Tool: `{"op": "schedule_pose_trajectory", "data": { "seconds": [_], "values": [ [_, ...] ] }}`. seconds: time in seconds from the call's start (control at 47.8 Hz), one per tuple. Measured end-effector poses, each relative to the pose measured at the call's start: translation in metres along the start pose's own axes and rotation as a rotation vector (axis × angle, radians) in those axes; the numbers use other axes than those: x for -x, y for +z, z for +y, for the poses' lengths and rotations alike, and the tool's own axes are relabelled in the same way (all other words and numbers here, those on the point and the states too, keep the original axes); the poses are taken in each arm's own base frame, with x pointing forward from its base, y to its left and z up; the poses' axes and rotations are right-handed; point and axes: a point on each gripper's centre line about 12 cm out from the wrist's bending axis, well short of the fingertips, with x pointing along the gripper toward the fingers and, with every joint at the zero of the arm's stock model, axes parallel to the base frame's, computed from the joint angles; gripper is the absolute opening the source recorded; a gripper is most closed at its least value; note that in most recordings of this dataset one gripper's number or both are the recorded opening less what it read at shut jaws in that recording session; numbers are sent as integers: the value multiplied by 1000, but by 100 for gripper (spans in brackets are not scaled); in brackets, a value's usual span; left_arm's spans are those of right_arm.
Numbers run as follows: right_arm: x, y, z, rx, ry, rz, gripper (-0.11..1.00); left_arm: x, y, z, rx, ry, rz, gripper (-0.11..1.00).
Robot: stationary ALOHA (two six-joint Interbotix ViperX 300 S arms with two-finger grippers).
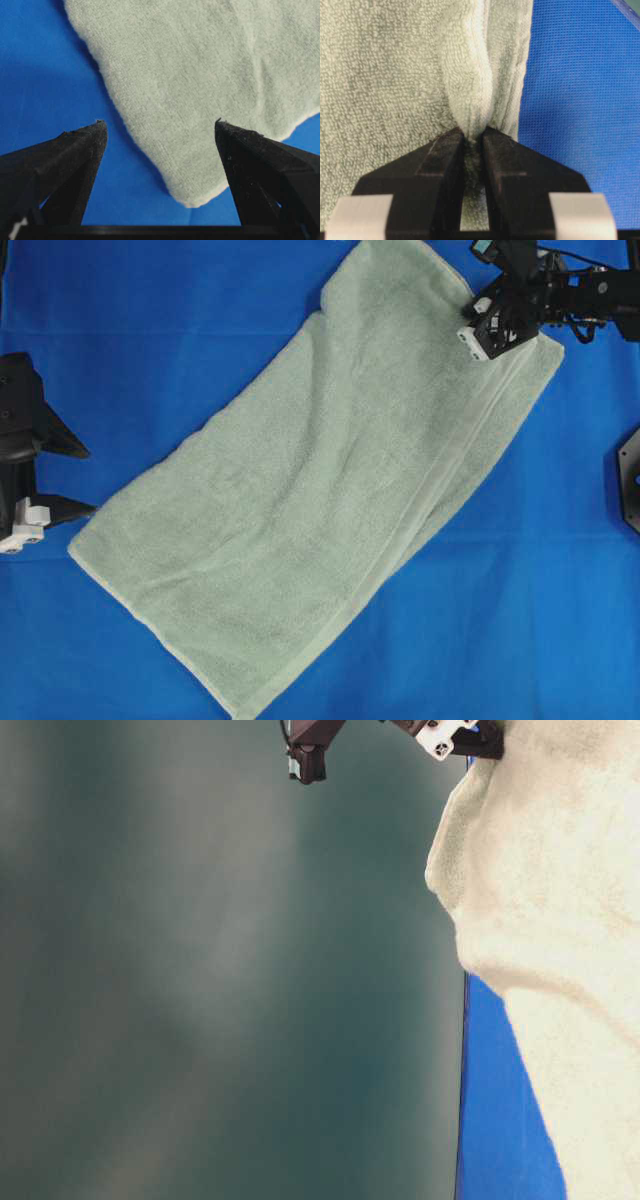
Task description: Fold a bath towel.
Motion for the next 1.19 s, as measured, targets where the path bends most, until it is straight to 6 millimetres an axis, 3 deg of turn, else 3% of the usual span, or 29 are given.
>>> {"op": "schedule_pose_trajectory", "data": {
  "seconds": [0.188, 0.251, 0.397, 0.544, 0.648, 0.857, 1.087, 1.192],
  "values": [
    [9, -3, 1, -17, -9, 2, 14, 0, 0, 0, -2, -1, -1, 83],
    [19, -7, 2, -19, -30, 13, 14, 0, 0, 0, -1, -1, -1, 83],
    [54, 7, 13, -27, -51, -37, 14, 0, 0, 0, -4, -2, -3, 83],
    [91, 21, 30, -44, -45, -82, 14, 0, 0, 0, -15, -1, -1, 83],
    [105, 29, 49, -49, -6, -91, 14, 0, 0, 0, -26, -2, -3, 83],
    [109, 35, 113, -8, 131, -58, 14, 0, 1, -1, -35, -9, -12, 83],
    [101, 38, 215, 92, 253, -19, 14, 0, 3, -3, -40, -23, -28, 83],
    [94, 34, 250, 111, 281, -1, 14, 0, 2, -5, -47, -30, -25, 83]
  ]
}}
